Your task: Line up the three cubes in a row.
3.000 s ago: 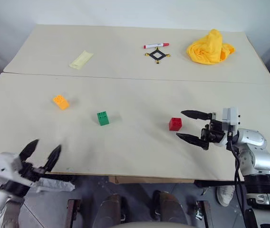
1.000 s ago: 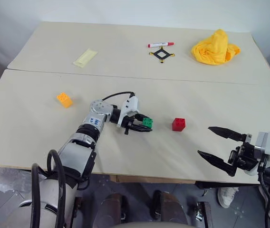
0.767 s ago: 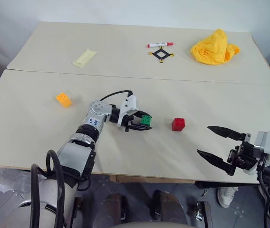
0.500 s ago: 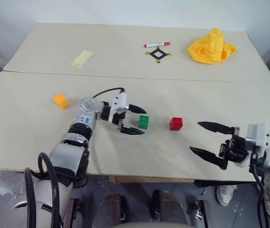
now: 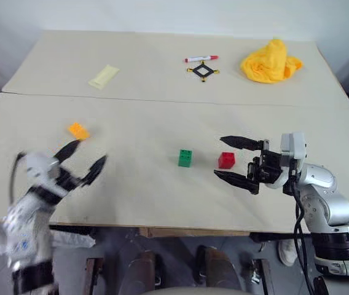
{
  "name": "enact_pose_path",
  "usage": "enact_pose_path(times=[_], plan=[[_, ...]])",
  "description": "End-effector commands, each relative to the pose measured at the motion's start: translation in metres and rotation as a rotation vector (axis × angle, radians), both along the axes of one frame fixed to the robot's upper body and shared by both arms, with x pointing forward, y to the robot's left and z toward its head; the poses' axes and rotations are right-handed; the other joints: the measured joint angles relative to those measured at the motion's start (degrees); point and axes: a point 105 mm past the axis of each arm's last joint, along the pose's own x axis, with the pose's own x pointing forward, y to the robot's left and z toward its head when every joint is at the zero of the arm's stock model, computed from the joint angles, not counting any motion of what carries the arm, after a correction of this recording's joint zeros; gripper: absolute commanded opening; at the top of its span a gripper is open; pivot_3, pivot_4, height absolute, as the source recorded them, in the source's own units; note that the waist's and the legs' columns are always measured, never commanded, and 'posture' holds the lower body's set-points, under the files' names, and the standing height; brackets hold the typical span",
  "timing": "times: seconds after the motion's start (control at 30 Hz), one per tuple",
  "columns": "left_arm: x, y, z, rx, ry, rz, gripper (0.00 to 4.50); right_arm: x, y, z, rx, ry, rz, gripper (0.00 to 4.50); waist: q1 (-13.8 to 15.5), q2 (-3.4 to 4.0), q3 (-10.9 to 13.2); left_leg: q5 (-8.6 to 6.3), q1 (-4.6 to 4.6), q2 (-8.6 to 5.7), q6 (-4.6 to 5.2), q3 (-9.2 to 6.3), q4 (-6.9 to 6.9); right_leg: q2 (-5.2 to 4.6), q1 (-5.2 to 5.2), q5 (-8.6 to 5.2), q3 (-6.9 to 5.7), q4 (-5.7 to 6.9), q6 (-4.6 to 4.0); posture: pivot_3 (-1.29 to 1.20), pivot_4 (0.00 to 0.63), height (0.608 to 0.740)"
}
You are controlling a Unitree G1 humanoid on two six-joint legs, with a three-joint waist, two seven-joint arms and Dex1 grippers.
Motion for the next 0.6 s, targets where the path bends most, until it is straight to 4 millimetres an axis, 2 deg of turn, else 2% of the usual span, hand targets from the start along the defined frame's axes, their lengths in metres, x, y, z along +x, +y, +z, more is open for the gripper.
enact_pose_path(times=[0.03, 0.1, 0.13, 0.2, 0.3, 0.47, 0.6], plan=[[-0.034, 0.039, -0.006, -0.108, -0.001, 0.29, 4.48, -0.003, -0.001, 0.001, -0.032, -0.024, 0.03, 4.5, 0.37, 0.0, 0.0, 0.0, 0.0, 0.0, 0.0, -0.05, 0.0, 0.01, 0.06, 0.0, -0.02, -0.1, 0.0, 0.0, 0.15, 0.74], [-0.043, 0.044, -0.013, -0.153, 0.025, 0.353, 4.48, -0.006, -0.001, -0.004, -0.059, 0.032, 0.055, 4.5, 0.96, 0.0, 0.0, -0.03, 0.01, -0.01, 0.0, -0.05, 0.0, 0.0, 0.13, 0.0, -0.02, -0.2, 0.0, 0.0, 0.15, 0.74], [-0.046, 0.044, -0.015, -0.161, 0.034, 0.375, 4.48, -0.005, -0.002, -0.004, -0.08, -0.014, 0.048, 4.5, 1.22, -0.01, -0.01, -0.03, 0.0, -0.01, 0.0, -0.06, 0.0, 0.0, 0.14, 0.01, -0.03, -0.24, 0.0, 0.0, 0.15, 0.74], [-0.041, 0.034, -0.017, -0.208, 0.046, 0.372, 4.48, -0.001, -0.004, -0.004, -0.09, -0.043, 0.029, 4.5, 1.37, -0.06, -0.03, -0.05, 0.01, -0.01, -0.02, -0.08, 0.0, 0.0, 0.15, 0.01, -0.04, -0.26, 0.0, 0.0, 0.15, 0.74], [-0.013, 0.012, -0.009, -0.237, 0.06, 0.323, 4.48, 0.002, -0.009, -0.01, -0.115, -0.042, 0.016, 4.5, 1.43, -0.06, -0.03, -0.06, 0.02, -0.04, -0.04, -0.08, 0.0, 0.0, 0.18, 0.01, -0.04, -0.28, 0.0, 0.0, 0.15, 0.74], [0.033, 0.007, -0.002, -0.294, 0.136, 0.44, 4.48, 0.003, -0.018, -0.015, -0.128, -0.018, -0.003, 4.5, 1.2, -0.08, -0.05, -0.05, 0.04, -0.03, -0.04, 0.05, -0.05, 0.13, 0.12, 0.01, -0.3, -0.22, 0.01, 0.0, 0.15, 0.74], [0.071, -0.008, 0.007, -0.341, 0.166, 0.546, 4.48, 0.0, -0.019, -0.015, -0.115, -0.002, -0.008, 4.5, 1.24, -0.07, -0.06, -0.04, 0.05, -0.03, -0.03, 0.15, -0.09, 0.16, 0.06, 0.02, -0.33, -0.17, 0.01, 0.0, 0.15, 0.74]])
